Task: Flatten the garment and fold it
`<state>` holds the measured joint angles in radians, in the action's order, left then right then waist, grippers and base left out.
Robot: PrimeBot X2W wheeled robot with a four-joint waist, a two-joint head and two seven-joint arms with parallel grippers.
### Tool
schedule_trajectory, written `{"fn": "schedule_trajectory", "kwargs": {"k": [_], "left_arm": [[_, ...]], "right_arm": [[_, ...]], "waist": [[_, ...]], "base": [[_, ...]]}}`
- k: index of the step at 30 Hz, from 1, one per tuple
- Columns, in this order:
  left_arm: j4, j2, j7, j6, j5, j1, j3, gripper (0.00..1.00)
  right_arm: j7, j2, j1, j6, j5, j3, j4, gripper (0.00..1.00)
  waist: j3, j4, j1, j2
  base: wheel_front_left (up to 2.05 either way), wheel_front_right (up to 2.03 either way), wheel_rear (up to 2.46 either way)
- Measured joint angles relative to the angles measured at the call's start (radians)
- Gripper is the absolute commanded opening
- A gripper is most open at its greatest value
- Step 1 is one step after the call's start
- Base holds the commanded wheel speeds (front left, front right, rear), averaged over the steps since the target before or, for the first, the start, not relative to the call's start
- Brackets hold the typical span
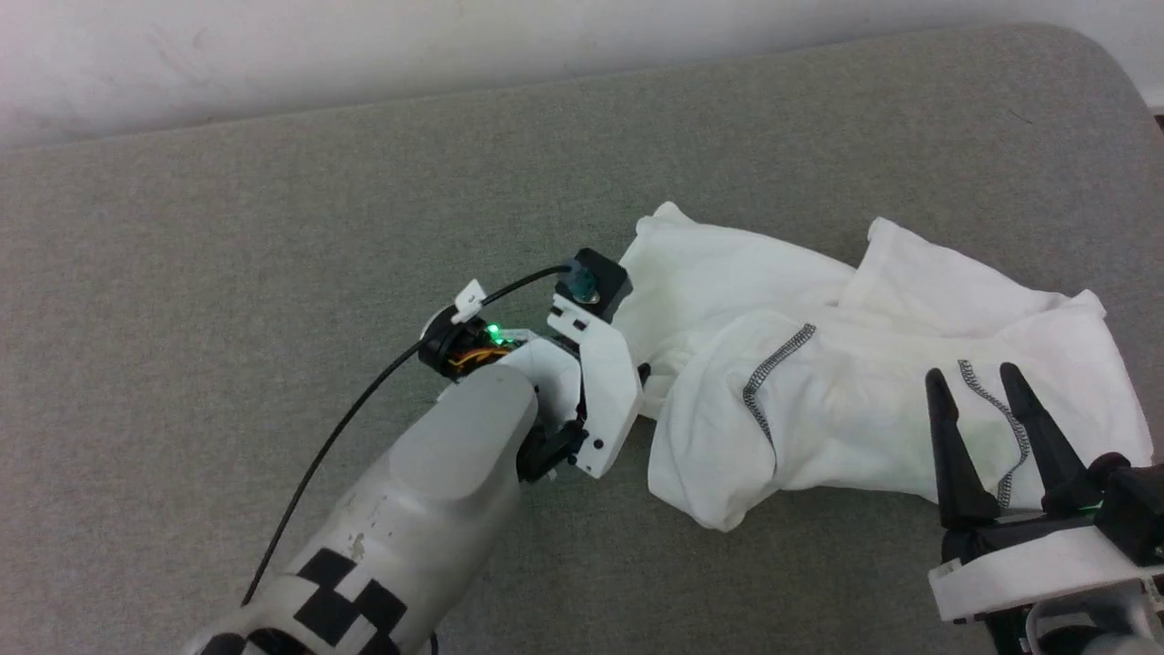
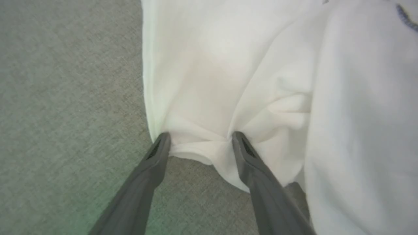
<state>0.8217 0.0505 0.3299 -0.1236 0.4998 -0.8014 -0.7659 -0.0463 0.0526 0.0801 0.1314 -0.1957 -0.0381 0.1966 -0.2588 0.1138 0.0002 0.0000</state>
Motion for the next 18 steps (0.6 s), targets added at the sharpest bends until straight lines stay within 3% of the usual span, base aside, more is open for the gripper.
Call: {"fn": "schedule_trajectory", "kwargs": {"k": [1, 2, 3, 4, 7, 11, 15, 18], "left_arm": [[0.010, 0.001, 0.035, 0.000, 0.013, -0.021, -0.025, 1.00], [0.015, 0.001, 0.069, 0.000, 0.026, -0.038, -0.049, 0.87], [0.018, 0.000, 0.087, 0.000, 0.044, -0.050, -0.065, 0.20], [0.022, 0.001, 0.090, 0.000, 0.056, -0.056, -0.080, 0.00], [0.027, 0.000, 0.090, 0.000, 0.082, -0.062, -0.128, 0.00], [0.025, 0.035, -0.009, -0.006, 0.101, -0.044, -0.131, 0.00], [-0.045, 0.142, -0.142, -0.003, 0.132, 0.026, -0.072, 0.00], [-0.144, 0.242, -0.229, 0.049, 0.181, 0.114, 0.011, 0.00]], "right_arm": [[-0.002, 0.000, -0.001, 0.000, -0.004, -0.002, -0.004, 1.00], [-0.006, 0.000, -0.002, 0.000, -0.005, -0.004, -0.007, 1.00], [-0.008, 0.000, -0.003, 0.000, -0.006, -0.007, -0.009, 1.00], [-0.008, 0.001, -0.003, 0.000, -0.007, -0.009, -0.013, 1.00], [-0.016, 0.000, -0.004, 0.000, -0.008, -0.018, -0.019, 1.00], [-0.017, 0.000, -0.004, 0.000, -0.012, -0.023, -0.025, 1.00], [-0.016, 0.000, 0.009, 0.000, -0.016, -0.040, -0.026, 1.00], [-0.016, 0.000, 0.018, 0.000, -0.016, -0.042, -0.024, 1.00]], "waist": [[-0.003, 0.007, -0.0002, 0.0000], [-0.005, 0.013, -0.0003, 0.0000], [-0.006, 0.018, -0.0003, 0.0000], [-0.007, 0.022, -0.0002, 0.0000], [-0.001, 0.025, -0.0002, 0.0000], [0.021, 0.019, -0.0001, 0.0000], [0.052, 0.006, -0.0002, 0.0000], [0.075, -0.008, -0.0002, 0.0001]], "base": [[0.00, 0.00, 0.00], [0.00, 0.00, 0.00], [0.00, 0.00, 0.00], [0.00, 0.00, 0.00], [0.00, 0.00, 0.00], [0.00, 0.00, 0.00], [0.00, 0.00, 0.00], [0.00, 0.00, 0.00]]}}
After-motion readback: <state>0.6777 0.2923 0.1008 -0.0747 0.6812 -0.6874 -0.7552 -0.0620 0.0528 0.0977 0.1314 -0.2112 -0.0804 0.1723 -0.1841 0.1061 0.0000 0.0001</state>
